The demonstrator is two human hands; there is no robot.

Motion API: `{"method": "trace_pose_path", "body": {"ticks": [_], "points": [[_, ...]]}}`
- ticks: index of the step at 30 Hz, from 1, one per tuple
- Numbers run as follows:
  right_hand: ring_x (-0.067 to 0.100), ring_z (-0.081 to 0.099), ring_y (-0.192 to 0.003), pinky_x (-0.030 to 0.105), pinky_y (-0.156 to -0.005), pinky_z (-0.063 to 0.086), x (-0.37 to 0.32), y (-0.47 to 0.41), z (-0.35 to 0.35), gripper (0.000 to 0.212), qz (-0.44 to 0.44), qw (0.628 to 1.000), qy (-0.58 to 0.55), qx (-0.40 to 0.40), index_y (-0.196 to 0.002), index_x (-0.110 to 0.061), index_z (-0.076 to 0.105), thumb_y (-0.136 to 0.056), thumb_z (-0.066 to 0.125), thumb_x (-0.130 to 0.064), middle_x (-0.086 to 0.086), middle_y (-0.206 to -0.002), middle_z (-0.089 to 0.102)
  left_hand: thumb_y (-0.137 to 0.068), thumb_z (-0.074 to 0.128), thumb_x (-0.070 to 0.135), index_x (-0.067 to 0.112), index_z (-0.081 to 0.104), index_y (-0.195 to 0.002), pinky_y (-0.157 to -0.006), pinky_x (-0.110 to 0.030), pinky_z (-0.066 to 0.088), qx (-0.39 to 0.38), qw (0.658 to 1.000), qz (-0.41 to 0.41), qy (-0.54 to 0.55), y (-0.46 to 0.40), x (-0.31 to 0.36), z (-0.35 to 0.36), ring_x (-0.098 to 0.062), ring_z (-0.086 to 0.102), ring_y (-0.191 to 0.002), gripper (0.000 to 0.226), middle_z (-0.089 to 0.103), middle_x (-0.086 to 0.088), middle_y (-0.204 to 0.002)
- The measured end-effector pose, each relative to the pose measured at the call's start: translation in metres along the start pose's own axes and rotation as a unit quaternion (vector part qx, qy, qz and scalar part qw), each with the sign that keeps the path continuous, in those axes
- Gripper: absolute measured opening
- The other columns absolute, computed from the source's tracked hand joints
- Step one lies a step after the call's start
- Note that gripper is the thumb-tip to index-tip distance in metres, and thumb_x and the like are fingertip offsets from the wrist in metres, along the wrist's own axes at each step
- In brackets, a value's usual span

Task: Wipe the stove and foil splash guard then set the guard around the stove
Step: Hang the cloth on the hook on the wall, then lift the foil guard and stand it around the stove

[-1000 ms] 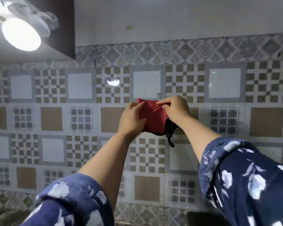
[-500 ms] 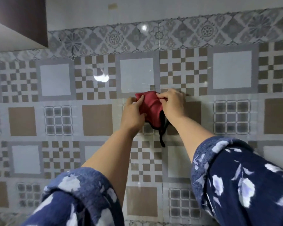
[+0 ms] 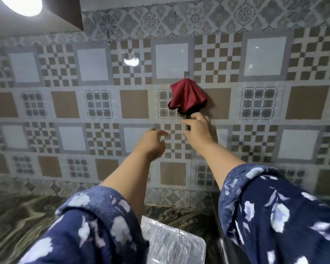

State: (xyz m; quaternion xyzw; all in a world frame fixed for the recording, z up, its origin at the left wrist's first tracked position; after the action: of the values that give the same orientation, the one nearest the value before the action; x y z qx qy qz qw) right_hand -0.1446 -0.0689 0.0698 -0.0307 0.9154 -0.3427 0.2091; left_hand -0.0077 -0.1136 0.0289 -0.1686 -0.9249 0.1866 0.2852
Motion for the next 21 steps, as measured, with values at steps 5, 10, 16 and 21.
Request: {"method": "trace_pose_path", "body": {"ticks": [5,10,16,21], "points": [[0.025,0.052,-0.123,0.041,-0.101,0.044,-0.036,0.093,0.056,0.028,0.027,0.981,-0.003,-0.194,-0.118,-0.028,0.064,-0.09,0.063,-0.028,0.001,-0.134,0.057,-0.091,0.042,0.009,0.022,0.066,-0.117,-0.1,-0.031,0.045,-0.103,0.991,-0.082,-0.033,0.118,-0.055,-0.001,-0.022,0.059,-0.116,0.037,0.063,-0.005,-0.127],[0.023,0.057,-0.118,0.033,-0.098,0.044,-0.105,0.193,0.105,0.033,-0.013,0.941,-0.03,-0.336,-0.119,-0.016,0.065,-0.087,0.068,-0.024,0.005,-0.126,0.063,-0.088,0.049,0.006,0.016,0.066,-0.119,-0.103,-0.025,0.038,-0.139,0.977,-0.16,-0.038,0.241,-0.118,-0.014,-0.02,0.058,-0.118,0.036,0.065,-0.004,-0.126],[0.025,0.061,-0.113,0.026,-0.091,0.044,-0.165,0.318,0.177,0.037,-0.051,0.884,-0.047,-0.461,-0.12,-0.012,0.066,-0.084,0.07,-0.021,0.011,-0.121,0.067,-0.085,0.053,0.007,0.016,0.065,-0.12,-0.101,-0.03,0.044,-0.176,0.946,-0.272,-0.029,0.387,-0.208,-0.02,-0.022,0.06,-0.115,0.037,0.066,-0.007,-0.124],[0.025,0.061,-0.112,0.027,-0.091,0.043,-0.207,0.4,0.227,0.031,-0.086,0.848,-0.066,-0.519,-0.118,-0.016,0.067,-0.087,0.067,-0.02,0.01,-0.121,0.067,-0.084,0.058,0.014,0.03,0.065,-0.117,-0.099,-0.033,0.045,-0.156,0.915,-0.368,-0.053,0.496,-0.279,-0.029,-0.026,0.056,-0.118,0.038,0.062,-0.006,-0.127]]}}
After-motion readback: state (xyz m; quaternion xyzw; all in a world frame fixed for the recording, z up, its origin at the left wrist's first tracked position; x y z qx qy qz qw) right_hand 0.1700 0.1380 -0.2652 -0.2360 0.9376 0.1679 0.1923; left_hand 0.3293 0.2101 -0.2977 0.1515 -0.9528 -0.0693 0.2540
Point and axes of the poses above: each hand's wrist, its own y-axis away from the middle knuckle, its own z-axis out of the palm, x = y × z, the point moved 10 cm from there along -y, towards the middle knuckle
